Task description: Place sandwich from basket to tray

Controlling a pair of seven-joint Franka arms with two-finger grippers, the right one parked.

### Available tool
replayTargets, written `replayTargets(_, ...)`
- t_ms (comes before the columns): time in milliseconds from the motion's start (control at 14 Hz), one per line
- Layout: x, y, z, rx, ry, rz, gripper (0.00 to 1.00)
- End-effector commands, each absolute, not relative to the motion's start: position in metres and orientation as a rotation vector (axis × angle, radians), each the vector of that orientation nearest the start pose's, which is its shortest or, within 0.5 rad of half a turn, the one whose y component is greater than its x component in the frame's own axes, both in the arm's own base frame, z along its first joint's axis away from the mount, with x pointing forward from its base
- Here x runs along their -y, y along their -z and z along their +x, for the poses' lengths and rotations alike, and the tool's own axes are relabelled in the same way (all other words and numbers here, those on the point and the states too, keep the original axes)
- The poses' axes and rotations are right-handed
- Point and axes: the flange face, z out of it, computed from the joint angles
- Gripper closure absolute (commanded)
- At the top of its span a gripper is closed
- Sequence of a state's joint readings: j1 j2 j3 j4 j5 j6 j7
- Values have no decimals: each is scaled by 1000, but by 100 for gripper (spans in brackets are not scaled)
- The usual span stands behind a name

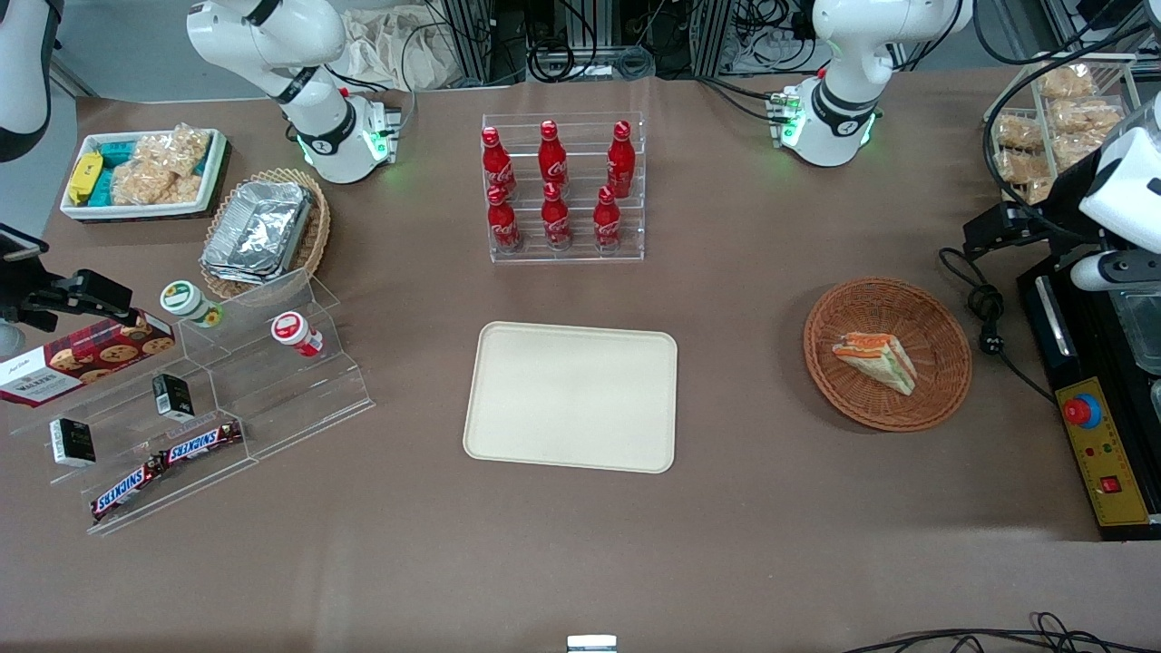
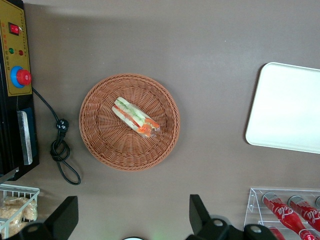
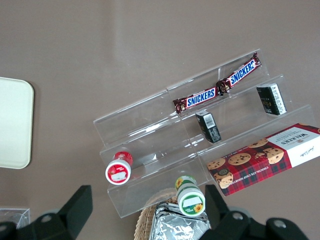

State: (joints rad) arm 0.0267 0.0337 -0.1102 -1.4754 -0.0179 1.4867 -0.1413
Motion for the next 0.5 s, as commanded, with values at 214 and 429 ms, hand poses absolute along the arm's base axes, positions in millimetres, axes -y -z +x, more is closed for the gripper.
replayTargets(214, 41, -647, 548, 322, -105, -3124, 0)
replayTargets(429, 43, -610, 550, 686, -193, -3046, 0)
